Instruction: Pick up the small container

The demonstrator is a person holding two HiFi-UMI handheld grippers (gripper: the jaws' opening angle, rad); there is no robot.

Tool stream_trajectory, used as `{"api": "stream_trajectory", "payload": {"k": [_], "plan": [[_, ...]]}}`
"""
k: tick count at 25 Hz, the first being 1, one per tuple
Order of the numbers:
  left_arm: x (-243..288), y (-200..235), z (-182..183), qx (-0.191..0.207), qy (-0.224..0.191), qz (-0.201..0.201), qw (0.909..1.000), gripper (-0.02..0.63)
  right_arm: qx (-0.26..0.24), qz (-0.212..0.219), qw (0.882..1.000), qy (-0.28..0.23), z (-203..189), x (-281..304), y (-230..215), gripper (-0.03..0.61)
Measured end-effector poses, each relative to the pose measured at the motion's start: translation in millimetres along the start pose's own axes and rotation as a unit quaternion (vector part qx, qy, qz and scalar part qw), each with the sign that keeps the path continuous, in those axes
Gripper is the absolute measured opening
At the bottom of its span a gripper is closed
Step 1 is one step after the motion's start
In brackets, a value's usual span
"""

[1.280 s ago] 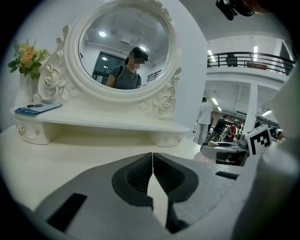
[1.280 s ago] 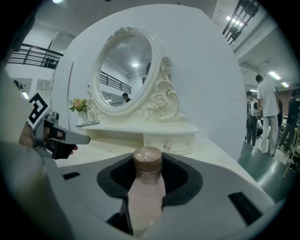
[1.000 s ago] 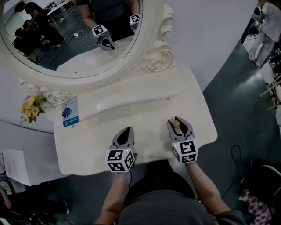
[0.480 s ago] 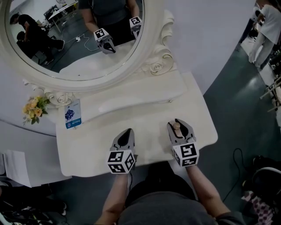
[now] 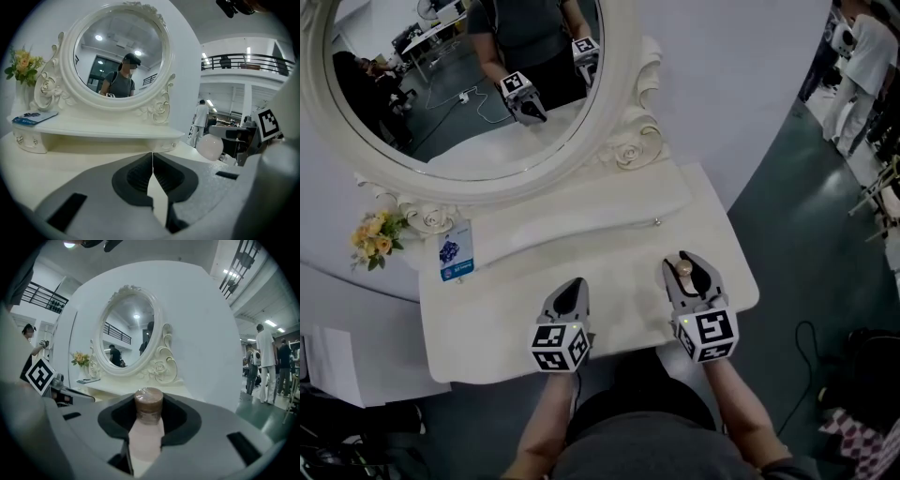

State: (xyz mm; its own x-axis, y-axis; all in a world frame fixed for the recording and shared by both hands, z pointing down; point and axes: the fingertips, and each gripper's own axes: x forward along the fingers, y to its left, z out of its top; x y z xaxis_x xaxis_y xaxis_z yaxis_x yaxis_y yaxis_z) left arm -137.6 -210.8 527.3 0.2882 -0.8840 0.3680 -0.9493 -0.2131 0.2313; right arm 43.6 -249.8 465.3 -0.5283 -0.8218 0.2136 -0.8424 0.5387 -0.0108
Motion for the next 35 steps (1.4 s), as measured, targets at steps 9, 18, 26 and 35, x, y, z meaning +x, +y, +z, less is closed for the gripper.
{"api": "stream_trajectory", "payload": {"k": [9,18,26,35], "plan": [[1,-8,6,0.007,-0.007,-0.013,0.9999,0.008,-0.003,-0.013,0.999,-0.031,27,-22,-6,0.135],[3,-14,12,0.017,-0.014,-0.024,0.9995,0.008,-0.001,-0.026,0.999,-0.048,44,-41,-11,0.135],[3,-17,20,0.026,-0.021,-0.030,0.9990,0.008,0.002,-0.033,0.997,-0.065,60,-54,-11,0.135],[0,-23,23,0.033,-0.025,-0.040,0.9983,0.008,0.011,-0.042,0.996,-0.077,66,-66,-10,0.135]]}}
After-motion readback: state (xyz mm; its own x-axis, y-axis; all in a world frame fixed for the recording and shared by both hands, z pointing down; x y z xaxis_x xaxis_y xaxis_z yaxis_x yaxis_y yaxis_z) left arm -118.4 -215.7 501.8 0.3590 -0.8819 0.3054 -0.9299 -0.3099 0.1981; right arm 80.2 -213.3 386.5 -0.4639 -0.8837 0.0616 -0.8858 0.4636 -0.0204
